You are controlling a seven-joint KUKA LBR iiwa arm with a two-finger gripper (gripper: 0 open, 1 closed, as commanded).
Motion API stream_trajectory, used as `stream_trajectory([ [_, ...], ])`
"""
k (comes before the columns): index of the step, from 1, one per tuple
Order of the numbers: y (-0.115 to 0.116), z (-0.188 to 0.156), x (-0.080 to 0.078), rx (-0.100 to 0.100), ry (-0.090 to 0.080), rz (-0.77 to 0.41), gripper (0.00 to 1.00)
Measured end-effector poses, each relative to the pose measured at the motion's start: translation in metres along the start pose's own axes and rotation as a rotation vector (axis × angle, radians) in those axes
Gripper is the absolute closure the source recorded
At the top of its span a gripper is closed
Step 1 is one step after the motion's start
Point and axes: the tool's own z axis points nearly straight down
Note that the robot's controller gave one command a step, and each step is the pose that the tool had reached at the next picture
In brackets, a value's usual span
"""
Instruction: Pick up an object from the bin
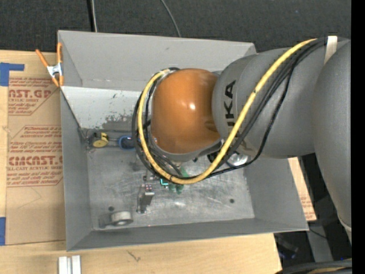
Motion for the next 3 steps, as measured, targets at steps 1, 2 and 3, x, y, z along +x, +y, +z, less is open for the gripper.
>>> stream_trajectory([
  [1,0.033,0.126,0.001,-0.003,-0.028,-0.33,0.0],
  [2,0.069,0.099,0.004,0.0,-0.011,-0.602,0.0],
  [3,0.038,0.096,0.007,0.002,-0.007,-0.753,0.0],
])
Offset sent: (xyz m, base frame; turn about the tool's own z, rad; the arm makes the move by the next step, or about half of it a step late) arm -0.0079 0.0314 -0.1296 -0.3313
